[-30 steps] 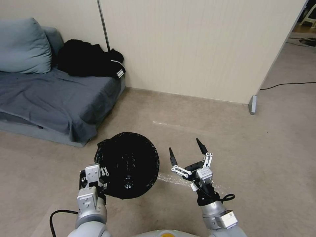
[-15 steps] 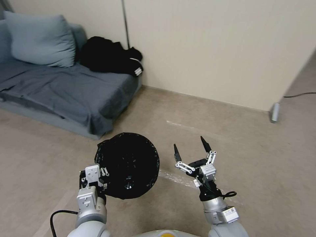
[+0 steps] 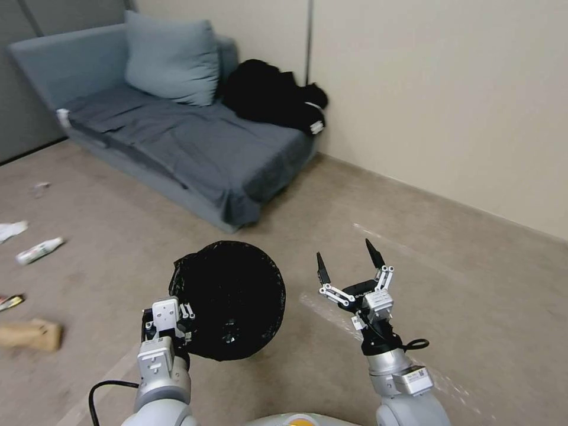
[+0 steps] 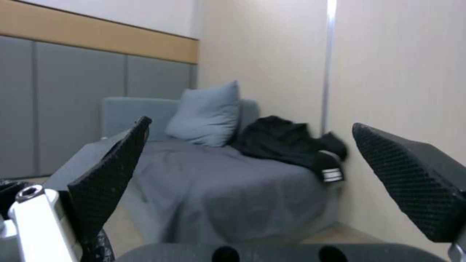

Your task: Pick up the trash bin, then pick up the garbage from the floor and place it into the trash bin.

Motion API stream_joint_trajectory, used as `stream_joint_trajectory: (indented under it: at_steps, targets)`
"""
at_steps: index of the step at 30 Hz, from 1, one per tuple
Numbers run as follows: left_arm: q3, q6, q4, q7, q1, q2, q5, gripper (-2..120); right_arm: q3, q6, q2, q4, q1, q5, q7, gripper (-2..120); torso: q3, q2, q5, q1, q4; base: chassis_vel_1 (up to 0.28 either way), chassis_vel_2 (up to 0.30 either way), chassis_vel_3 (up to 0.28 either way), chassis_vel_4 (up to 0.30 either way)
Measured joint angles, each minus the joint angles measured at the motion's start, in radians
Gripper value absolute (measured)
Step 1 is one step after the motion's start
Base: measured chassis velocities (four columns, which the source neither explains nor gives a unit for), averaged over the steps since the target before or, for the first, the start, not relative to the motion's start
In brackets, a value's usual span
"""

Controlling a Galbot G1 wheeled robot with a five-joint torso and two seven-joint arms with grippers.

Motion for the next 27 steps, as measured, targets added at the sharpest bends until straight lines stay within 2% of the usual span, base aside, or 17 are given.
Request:
stream_joint_trajectory:
  at_steps: [16, 27]
  targets:
    - [0.003, -0.008, -0.008, 0.001, 0.012, -0.003, 0.004, 1, -0.004, 0.021, -0.007, 0.003, 0.009, -0.010, -0.009, 100, 0.000, 0.000, 0.0001, 0.000, -0.0002, 0.124, 0.116, 0.126, 0.125]
    - [0.005, -0.008, -0.012, 0.001, 0.012, -0.002, 0.005, 1, -0.013, 0.001, -0.008, 0.009, 0.020, -0.012, -0.026, 100, 0.000, 0.000, 0.0001, 0.000, 0.0000, 0.122, 0.123, 0.131, 0.136]
